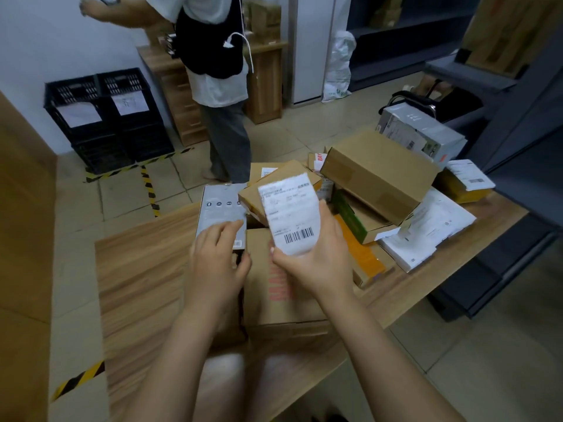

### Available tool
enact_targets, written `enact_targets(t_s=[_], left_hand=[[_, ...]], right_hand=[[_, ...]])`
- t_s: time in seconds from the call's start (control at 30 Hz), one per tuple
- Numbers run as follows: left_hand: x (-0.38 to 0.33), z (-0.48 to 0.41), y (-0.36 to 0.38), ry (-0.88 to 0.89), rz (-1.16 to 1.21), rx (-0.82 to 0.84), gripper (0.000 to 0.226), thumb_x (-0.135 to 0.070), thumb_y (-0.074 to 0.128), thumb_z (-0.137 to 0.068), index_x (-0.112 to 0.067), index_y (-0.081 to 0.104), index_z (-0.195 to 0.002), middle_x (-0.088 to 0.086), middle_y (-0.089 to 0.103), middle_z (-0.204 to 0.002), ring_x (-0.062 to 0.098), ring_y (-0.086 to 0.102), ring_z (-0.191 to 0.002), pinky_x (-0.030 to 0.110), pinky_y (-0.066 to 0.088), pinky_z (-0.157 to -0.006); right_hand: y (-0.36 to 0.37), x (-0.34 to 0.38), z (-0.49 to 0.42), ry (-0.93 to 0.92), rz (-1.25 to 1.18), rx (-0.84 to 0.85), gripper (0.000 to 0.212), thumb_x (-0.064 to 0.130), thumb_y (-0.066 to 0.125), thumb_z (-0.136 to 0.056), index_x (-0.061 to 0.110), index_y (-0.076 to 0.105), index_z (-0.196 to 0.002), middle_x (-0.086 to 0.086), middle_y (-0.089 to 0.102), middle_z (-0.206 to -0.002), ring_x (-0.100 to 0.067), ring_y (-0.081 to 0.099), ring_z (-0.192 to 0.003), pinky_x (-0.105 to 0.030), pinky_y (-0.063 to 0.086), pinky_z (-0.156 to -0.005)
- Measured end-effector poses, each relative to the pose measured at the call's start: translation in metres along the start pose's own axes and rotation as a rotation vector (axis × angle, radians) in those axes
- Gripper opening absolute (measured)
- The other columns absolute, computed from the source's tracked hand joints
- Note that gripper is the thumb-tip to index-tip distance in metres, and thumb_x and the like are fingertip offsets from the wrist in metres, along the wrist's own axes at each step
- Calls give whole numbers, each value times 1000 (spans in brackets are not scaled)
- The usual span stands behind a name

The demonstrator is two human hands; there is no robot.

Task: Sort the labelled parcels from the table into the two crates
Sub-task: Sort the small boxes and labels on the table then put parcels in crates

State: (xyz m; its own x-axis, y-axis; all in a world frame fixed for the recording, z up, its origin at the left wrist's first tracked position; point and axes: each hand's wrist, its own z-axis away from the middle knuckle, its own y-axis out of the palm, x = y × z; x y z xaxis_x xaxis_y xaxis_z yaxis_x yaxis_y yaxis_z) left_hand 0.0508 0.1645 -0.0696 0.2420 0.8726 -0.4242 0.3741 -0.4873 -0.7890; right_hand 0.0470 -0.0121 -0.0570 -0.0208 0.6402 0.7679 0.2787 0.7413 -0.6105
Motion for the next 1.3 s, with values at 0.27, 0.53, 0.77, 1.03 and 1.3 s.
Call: enact_targets(t_s=[0.27,0.53,0.77,1.03,1.3], left_hand=[[-47,-94,-76,323,-112,-346,54,-17,72,-80,-9,56,-131,11,58,-122,29,50,-117,45,37,-103],[-100,-147,-152,514,-194,-668,46,-22,63,-86,-8,57,-130,15,59,-120,34,54,-115,47,40,-102],[-132,-163,-182,598,-179,-794,44,-19,65,-86,-10,58,-128,13,60,-121,34,55,-116,49,42,-99],[-147,-167,-185,615,-184,-831,43,-21,65,-87,-10,58,-128,12,60,-121,32,54,-114,48,42,-101],[-165,-167,-173,598,-166,-799,41,-23,62,-88,-9,59,-127,12,59,-121,32,54,-116,46,41,-101]], right_hand=[[-62,82,-47,-289,-159,-344,115,49,84,-65,23,17,-155,7,33,-152,-4,29,-137,-3,25,-100],[-121,139,-73,-587,-253,-617,113,40,86,-70,15,15,-154,5,28,-155,-6,24,-144,-14,19,-115],[-152,161,-83,-720,-266,-733,114,37,88,-68,9,15,-152,5,27,-149,-2,25,-141,-14,23,-113],[-167,163,-90,-752,-251,-764,114,38,88,-69,4,17,-151,-9,30,-154,-13,27,-144,-19,25,-115],[-183,150,-94,-748,-253,-767,113,38,88,-69,3,18,-151,-3,29,-152,-16,28,-145,-22,26,-116]])
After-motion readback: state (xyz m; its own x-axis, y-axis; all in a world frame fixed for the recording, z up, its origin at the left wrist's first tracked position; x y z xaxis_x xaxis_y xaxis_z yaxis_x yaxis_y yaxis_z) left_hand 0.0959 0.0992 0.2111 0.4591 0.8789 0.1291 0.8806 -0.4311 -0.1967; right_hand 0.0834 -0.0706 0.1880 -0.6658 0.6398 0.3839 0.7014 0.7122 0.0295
